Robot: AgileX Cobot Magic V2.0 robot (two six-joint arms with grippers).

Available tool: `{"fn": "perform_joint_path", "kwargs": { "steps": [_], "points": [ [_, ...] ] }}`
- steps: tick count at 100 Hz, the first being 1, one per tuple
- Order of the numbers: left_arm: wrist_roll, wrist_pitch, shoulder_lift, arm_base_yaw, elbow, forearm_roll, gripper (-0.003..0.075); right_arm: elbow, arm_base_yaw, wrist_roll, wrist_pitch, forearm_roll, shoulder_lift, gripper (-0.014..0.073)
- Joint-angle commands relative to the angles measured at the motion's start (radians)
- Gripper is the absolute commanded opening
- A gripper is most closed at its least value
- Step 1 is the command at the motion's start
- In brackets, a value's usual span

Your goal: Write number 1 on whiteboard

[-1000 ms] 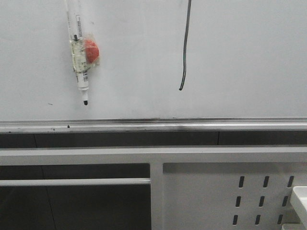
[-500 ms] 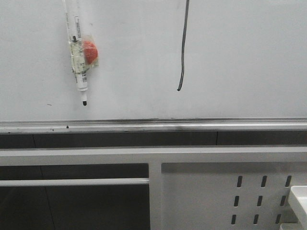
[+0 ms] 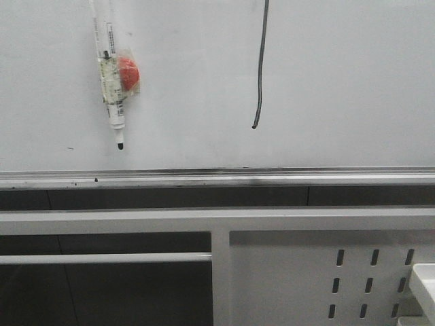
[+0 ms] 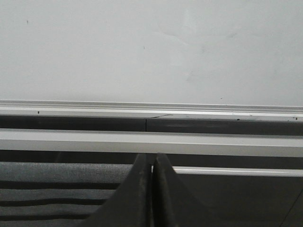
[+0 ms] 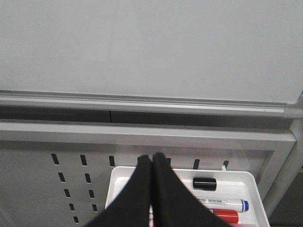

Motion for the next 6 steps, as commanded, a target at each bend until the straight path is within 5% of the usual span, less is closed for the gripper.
{"fn": "perform_joint_path", "kwargs": {
  "steps": [1, 6],
  "points": [
    [0.001, -0.054, -0.023, -0.008, 0.035, 0.001, -0.002, 0.016, -0.006, 0.001, -0.02, 0.008, -0.017, -0.0069],
    [0.001, -0.054, -0.023, -0.008, 0.035, 0.001, -0.002, 0.016, -0.006, 0.001, -0.02, 0.008, -0.017, -0.0069]
  ]
}}
